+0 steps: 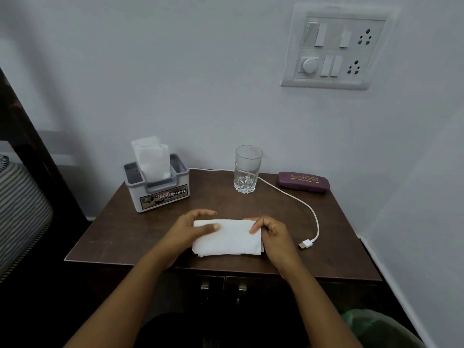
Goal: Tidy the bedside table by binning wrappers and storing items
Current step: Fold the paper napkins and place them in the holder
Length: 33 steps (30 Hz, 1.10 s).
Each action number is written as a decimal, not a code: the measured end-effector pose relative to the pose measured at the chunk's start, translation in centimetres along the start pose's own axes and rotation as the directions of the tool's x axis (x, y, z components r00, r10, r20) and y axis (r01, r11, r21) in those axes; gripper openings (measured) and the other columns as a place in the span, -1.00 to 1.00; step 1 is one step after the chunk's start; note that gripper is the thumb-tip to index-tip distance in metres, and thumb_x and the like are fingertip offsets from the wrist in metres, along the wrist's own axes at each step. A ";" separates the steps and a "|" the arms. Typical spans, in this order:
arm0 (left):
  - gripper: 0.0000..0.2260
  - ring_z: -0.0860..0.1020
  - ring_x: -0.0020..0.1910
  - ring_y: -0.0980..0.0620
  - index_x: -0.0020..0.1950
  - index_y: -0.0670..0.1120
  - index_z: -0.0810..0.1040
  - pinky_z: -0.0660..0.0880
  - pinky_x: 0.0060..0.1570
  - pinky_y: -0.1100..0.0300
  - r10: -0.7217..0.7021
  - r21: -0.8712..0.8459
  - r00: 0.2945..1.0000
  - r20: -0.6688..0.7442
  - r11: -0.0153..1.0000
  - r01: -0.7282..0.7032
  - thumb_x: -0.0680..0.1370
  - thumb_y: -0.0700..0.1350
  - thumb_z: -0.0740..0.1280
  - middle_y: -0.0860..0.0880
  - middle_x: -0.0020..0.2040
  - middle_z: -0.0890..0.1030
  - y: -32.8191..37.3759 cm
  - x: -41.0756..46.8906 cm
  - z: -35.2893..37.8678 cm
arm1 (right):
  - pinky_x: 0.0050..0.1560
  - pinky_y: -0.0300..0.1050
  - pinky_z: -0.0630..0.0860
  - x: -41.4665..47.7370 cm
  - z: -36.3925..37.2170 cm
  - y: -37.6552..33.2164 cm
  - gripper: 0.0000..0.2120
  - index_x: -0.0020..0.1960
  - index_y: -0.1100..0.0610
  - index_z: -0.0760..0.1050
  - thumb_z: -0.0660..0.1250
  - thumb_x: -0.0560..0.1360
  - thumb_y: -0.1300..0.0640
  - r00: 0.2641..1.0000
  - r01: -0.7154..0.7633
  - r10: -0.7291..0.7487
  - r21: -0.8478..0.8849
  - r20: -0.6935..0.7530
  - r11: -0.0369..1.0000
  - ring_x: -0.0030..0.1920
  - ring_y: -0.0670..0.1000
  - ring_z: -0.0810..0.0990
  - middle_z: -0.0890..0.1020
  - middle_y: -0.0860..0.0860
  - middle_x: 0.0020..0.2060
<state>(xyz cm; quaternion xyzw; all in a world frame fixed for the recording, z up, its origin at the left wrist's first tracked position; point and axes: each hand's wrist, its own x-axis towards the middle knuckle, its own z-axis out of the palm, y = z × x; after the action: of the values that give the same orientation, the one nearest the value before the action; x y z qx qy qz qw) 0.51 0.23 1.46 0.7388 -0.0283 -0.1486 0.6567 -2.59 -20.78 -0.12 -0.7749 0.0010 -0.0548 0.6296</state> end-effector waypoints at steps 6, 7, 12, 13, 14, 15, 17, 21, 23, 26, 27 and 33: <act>-0.78 0.63 -0.25 0.12 -0.05 -0.08 0.66 0.54 -0.33 0.28 0.028 -0.041 1.000 0.003 0.999 -0.028 0.34 -0.24 0.52 0.01 -0.18 0.71 0.4 -0.4 0.9 | -0.10 -0.03 0.51 0.4 -0.3 -1.4 -0.76 0.01 0.12 0.54 0.11 0.54 0.29 0.979 -0.200 0.189 0.448 0.070 0.871 0.02 0.07 0.61 0.65 0.09 0.06; -0.78 0.63 -0.25 0.10 -0.04 -0.08 0.66 0.55 -0.34 0.25 0.038 -0.068 0.999 -0.019 0.997 -0.039 0.34 -0.24 0.52 0.00 -0.17 0.71 0.5 -0.6 1.0 | -0.11 -0.02 0.51 0.4 -0.3 -1.7 -0.79 0.11 0.09 0.49 0.14 0.55 0.19 0.968 -0.250 0.221 0.498 0.117 0.831 0.01 0.06 0.59 0.62 0.10 0.07; -0.76 0.65 -0.18 0.09 -0.03 -0.04 0.65 0.57 -0.29 0.23 0.113 -0.042 0.991 -0.069 0.992 -0.116 0.33 -0.18 0.53 0.03 -0.13 0.70 0.4 -2.0 0.8 | -0.16 -0.30 0.53 -0.3 -0.1 -3.4 -0.59 0.16 -0.08 0.47 0.47 0.39 0.20 0.992 -0.070 0.072 -0.019 0.104 0.997 0.02 -0.05 0.58 0.59 -0.05 0.04; -0.71 0.65 -0.12 0.11 0.01 -0.01 0.64 0.56 -0.22 0.27 0.147 0.009 0.987 -0.062 0.989 -0.147 0.31 -0.14 0.55 0.04 -0.08 0.70 0.2 -2.2 0.5 | -0.15 -0.36 0.50 -0.4 -0.2 -4.0 -0.60 0.13 -0.09 0.48 0.47 0.38 0.21 0.994 -0.004 0.014 -0.094 0.111 0.996 0.01 -0.07 0.57 0.59 -0.08 0.02; -0.64 0.64 -0.06 0.13 0.06 0.03 0.61 0.55 -0.15 0.29 0.178 0.065 0.983 -0.047 0.983 -0.174 0.30 -0.11 0.55 0.05 -0.04 0.69 0.2 -2.4 0.1 | -0.15 -0.38 0.47 -0.5 -0.3 -4.8 -0.61 0.10 -0.11 0.47 0.47 0.38 0.20 0.990 0.045 -0.022 -0.163 0.139 0.986 0.00 -0.11 0.55 0.58 -0.11 0.01; -0.60 0.63 -0.02 0.16 0.11 0.06 0.58 0.54 -0.09 0.29 0.201 0.113 0.979 -0.031 0.974 -0.197 0.31 -0.11 0.56 0.05 -0.02 0.68 0.3 -2.7 -0.2 | -0.15 -0.37 0.44 -0.6 -0.3 -5.8 -0.62 0.09 -0.15 0.46 0.46 0.38 0.17 0.983 0.085 -0.040 -0.248 0.182 0.965 0.00 -0.15 0.53 0.57 -0.13 0.01; -0.63 0.61 0.00 0.20 0.11 0.12 0.58 0.54 -0.03 0.28 0.248 0.223 0.969 -0.008 0.945 -0.241 0.34 -0.09 0.54 0.08 -0.02 0.67 1.1 -3.0 -0.8 | -0.14 -0.32 0.42 -0.6 0.1 -7.9 -0.62 0.08 -0.21 0.43 0.44 0.38 0.11 0.961 0.175 -0.061 -0.423 0.270 0.889 0.00 -0.17 0.51 0.56 -0.14 0.00; -0.94 0.63 -0.18 0.10 -0.15 0.06 0.66 0.55 -0.19 0.13 0.363 0.397 0.932 -0.015 0.857 -0.327 0.40 -0.06 0.48 0.04 -0.18 0.69 3.6 -3.3 -2.0 | -0.09 -0.22 0.52 -0.4 1.9 -11.7 -0.58 0.11 -0.22 0.38 0.45 0.36 0.08 0.939 0.318 -0.201 -0.479 0.281 0.818 -0.06 -0.18 0.54 0.57 -0.17 -0.03; -0.96 0.66 -0.19 0.08 -0.14 -0.02 0.67 0.57 -0.21 0.16 0.404 0.301 0.909 -0.105 0.884 -0.358 0.43 -0.12 0.46 0.01 -0.19 0.70 4.8 -3.2 -2.9 | -0.05 -0.30 0.54 0.2 2.6 -12.7 -0.46 0.20 -0.20 0.35 0.51 0.33 0.08 0.952 0.286 -0.236 -0.292 0.195 0.912 -0.05 -0.20 0.57 0.57 -0.18 0.01; -0.91 0.68 -0.17 0.07 -0.08 -0.11 0.65 0.58 -0.26 0.25 0.385 0.007 0.885 -0.261 0.918 -0.397 0.44 -0.20 0.41 0.02 -0.15 0.72 6.6 -2.7 -4.6 | 0.08 -0.14 0.58 2.1 4.5 -12.9 -0.24 0.35 -0.12 0.23 0.56 0.29 0.10 0.956 0.172 -0.145 -0.087 0.256 0.981 0.03 -0.13 0.62 0.60 -0.08 0.07; -0.91 0.68 -0.16 0.06 -0.06 -0.12 0.64 0.58 -0.27 0.25 0.369 -0.048 0.883 -0.289 0.916 -0.398 0.45 -0.22 0.40 0.01 -0.15 0.72 7.0 -2.4 -5.2 | 0.09 -0.09 0.59 3.0 5.6 -12.8 -0.23 0.35 -0.12 0.21 0.56 0.29 0.11 0.947 0.176 -0.142 -0.096 0.288 0.980 0.04 -0.11 0.62 0.61 -0.06 0.08; -0.93 0.66 -0.21 0.13 -0.14 -0.02 0.65 0.57 -0.22 0.27 0.458 0.126 0.790 -0.408 0.885 -0.448 0.45 -0.18 0.41 0.13 -0.26 0.70 8.8 0.8 -9.7 | 0.00 -0.09 0.59 9.7 12.1 -13.5 -0.44 0.26 0.03 0.35 0.48 0.34 0.25 0.944 0.256 -0.214 -0.149 0.250 0.955 0.00 0.04 0.62 0.63 0.06 0.02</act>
<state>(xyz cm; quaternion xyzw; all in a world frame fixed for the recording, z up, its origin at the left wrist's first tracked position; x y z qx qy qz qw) 5.12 8.22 10.83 0.7320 -0.0620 0.1784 0.6547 7.20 -6.81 11.47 -0.8241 -0.1600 -0.0392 0.5420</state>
